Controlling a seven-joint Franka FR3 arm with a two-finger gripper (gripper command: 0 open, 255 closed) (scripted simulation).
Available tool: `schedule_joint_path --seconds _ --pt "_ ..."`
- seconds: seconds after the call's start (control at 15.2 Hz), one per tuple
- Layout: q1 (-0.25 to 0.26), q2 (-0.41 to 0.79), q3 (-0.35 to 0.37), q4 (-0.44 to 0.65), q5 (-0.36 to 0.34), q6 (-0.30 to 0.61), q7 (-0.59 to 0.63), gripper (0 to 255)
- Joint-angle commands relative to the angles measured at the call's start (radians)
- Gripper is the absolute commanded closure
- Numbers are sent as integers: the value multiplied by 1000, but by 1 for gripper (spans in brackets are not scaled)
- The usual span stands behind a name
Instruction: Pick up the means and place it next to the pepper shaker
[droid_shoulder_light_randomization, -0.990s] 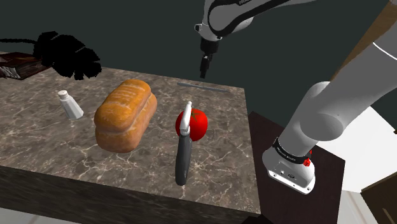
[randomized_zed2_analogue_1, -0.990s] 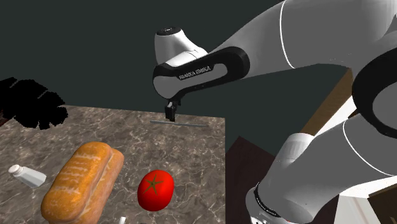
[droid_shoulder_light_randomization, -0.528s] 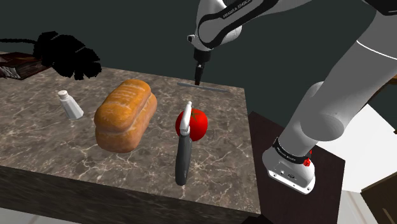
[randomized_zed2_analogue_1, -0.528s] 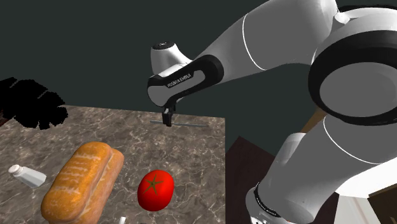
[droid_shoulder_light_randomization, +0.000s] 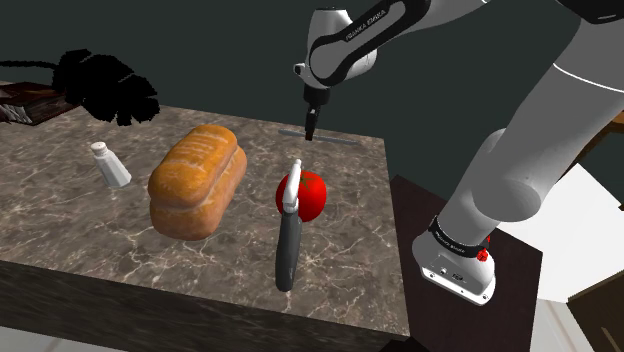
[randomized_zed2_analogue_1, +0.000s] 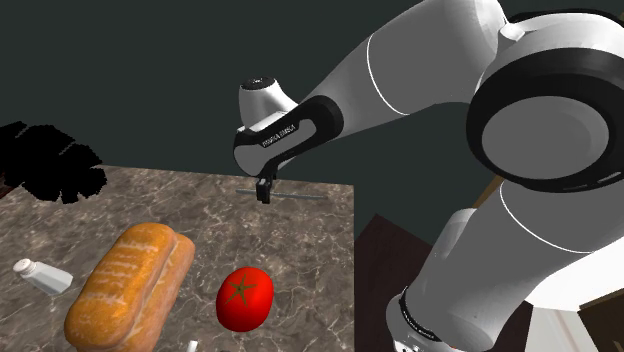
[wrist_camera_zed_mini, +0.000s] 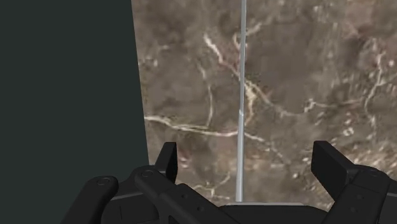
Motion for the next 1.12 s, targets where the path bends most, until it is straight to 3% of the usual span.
schedule_joint_path --seconds 0.0,0.13,0.2,0.79,1.06 --pt "0 0 0 0 0 1 0 0" --pt "0 0 0 0 0 0 0 0" --pt "0 0 0 0 0 0 0 255" --pt "0 0 0 0 0 1 0 255" --pt "-1 -34 1 22 -6 -55 5 255"
